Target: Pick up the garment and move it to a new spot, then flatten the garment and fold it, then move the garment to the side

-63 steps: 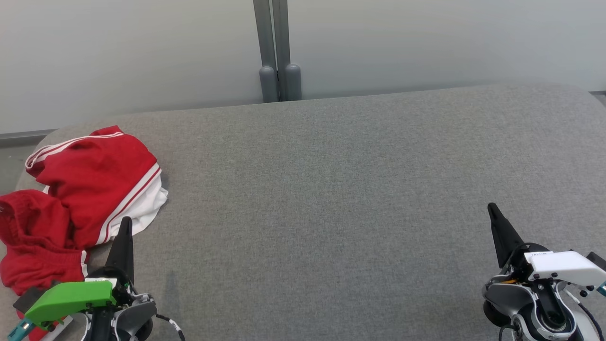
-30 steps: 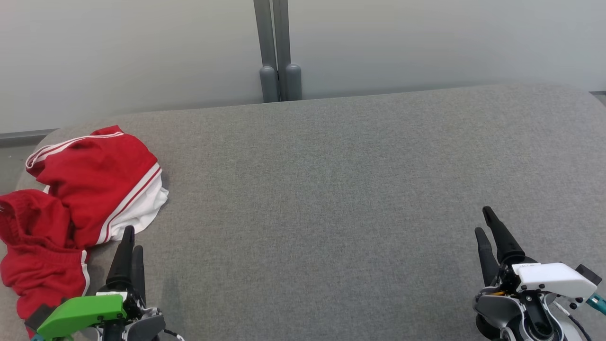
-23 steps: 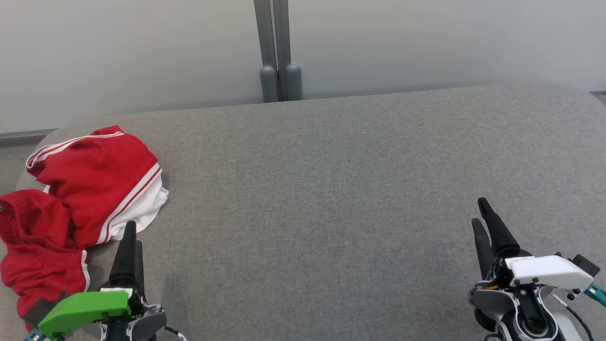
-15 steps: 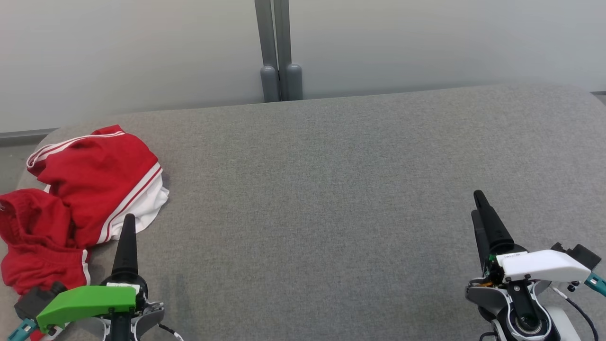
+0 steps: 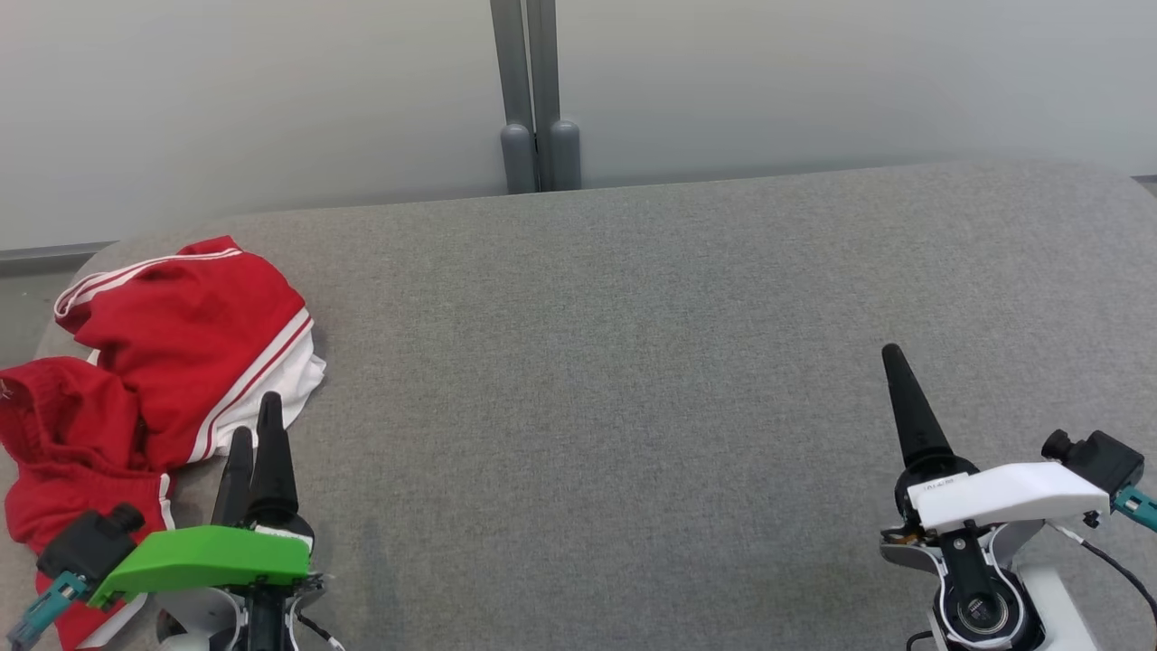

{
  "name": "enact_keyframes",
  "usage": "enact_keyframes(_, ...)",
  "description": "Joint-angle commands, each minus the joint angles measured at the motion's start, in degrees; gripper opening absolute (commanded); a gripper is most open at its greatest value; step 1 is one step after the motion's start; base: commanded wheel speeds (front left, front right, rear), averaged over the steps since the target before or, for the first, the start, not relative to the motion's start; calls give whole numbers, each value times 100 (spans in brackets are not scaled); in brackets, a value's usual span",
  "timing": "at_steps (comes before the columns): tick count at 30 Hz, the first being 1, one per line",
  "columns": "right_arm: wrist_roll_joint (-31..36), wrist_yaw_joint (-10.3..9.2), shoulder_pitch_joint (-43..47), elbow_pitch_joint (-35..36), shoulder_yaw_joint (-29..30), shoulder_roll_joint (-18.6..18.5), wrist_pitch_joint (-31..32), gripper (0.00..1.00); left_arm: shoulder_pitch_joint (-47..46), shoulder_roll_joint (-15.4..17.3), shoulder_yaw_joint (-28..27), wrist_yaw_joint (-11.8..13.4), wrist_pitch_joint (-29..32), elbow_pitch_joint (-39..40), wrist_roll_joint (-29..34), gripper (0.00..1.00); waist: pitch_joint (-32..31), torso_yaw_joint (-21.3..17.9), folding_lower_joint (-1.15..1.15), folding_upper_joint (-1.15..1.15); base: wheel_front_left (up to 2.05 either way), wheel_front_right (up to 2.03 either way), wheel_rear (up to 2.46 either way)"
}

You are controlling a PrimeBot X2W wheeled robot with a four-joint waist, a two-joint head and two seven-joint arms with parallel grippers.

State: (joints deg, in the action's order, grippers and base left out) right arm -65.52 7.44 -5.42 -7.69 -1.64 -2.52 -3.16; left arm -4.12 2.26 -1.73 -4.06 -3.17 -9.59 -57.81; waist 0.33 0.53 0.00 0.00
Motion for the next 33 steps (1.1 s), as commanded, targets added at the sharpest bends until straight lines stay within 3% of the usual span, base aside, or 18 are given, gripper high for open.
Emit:
enact_keyframes(1,245,3,-149,129,-43,-38,-66,100,-94,43,38,33,-69,109,268,100,0,2,0,0,0,0,0)
enact_keyframes(9,1206,4,-154,216,-127,-53,-222,100,-65,49,242,206,-221,138,1237,100,-3,14,0,0,0,0,0)
enact_keyframes(33,3595,5,-241,-13,-193,-53,-605,100,-101,62,461,443,-605,-12,2923,100,6,43,0,0,0,0,0)
